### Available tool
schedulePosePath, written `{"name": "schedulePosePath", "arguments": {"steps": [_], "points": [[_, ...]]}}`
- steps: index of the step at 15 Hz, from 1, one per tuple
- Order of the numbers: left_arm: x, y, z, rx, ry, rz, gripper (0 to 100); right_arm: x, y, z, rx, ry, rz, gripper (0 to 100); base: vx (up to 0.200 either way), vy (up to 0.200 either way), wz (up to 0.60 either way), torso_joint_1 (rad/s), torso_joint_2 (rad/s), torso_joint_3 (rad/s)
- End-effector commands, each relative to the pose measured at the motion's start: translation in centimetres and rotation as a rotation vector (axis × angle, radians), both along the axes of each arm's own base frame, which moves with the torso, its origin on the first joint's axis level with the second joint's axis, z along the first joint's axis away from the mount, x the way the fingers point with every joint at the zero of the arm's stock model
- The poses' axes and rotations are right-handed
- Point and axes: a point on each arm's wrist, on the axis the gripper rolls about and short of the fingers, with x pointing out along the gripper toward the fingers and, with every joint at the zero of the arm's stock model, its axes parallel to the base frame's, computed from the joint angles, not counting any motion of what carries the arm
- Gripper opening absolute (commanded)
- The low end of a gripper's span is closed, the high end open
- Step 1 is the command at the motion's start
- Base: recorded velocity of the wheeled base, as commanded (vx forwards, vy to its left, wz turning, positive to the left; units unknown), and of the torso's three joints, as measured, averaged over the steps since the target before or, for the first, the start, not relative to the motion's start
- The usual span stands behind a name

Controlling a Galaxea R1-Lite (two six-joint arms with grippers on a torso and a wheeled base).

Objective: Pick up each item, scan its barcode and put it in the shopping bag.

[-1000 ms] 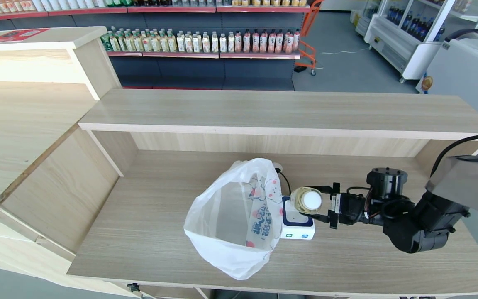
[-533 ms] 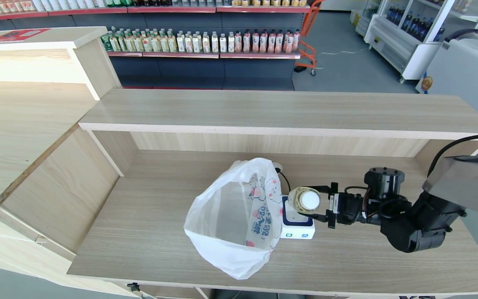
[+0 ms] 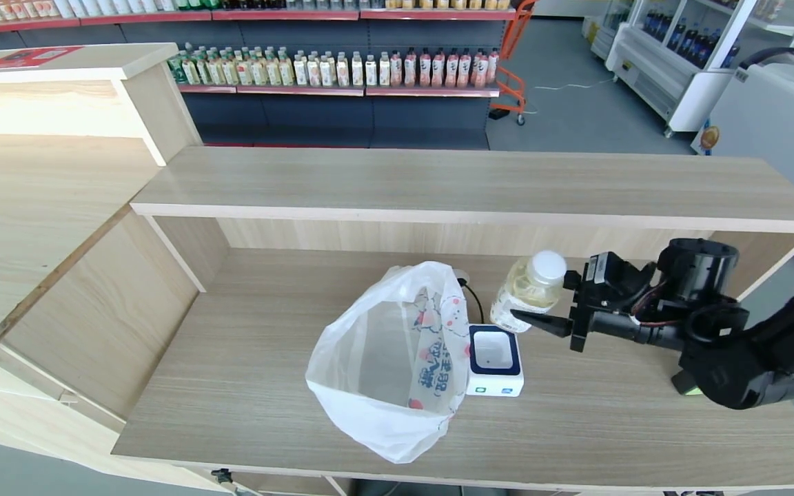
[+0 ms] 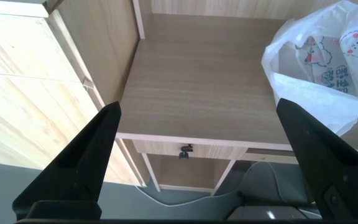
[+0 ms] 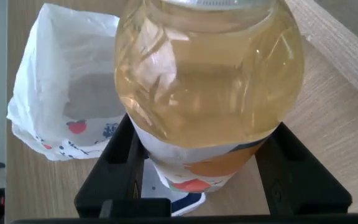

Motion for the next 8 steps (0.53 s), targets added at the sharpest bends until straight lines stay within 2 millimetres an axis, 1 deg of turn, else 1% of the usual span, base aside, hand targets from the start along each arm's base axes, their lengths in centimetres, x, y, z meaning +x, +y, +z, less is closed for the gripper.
{"name": "schedulePosePath", "arguments": {"steps": [1, 2, 4, 5, 8], "points": [[0.0, 0.0, 0.0, 0.000, 0.000, 0.001, 100, -5.6, -0.7, 5.1, 0.207, 0.143, -0.127, 0, 0.000, 0.000, 0.00, 0.000, 0.00, 0.000], [0.0, 0.0, 0.0, 0.000, 0.000, 0.001, 100, -6.5, 0.2, 4.9, 0.290, 0.265, -0.181, 0, 0.000, 0.000, 0.00, 0.000, 0.00, 0.000], [0.0, 0.0, 0.0, 0.000, 0.000, 0.001, 100, -6.9, 1.9, 4.3, 0.416, 0.406, -0.309, 0, 0.000, 0.000, 0.00, 0.000, 0.00, 0.000], [0.0, 0.0, 0.0, 0.000, 0.000, 0.001, 100, -6.9, 2.6, 4.3, 0.467, 0.442, -0.366, 0, 0.000, 0.000, 0.00, 0.000, 0.00, 0.000], [0.0, 0.0, 0.0, 0.003, 0.000, 0.001, 100, -6.7, 2.8, 3.8, 0.502, 0.492, -0.397, 0, 0.000, 0.000, 0.00, 0.000, 0.00, 0.000]]}}
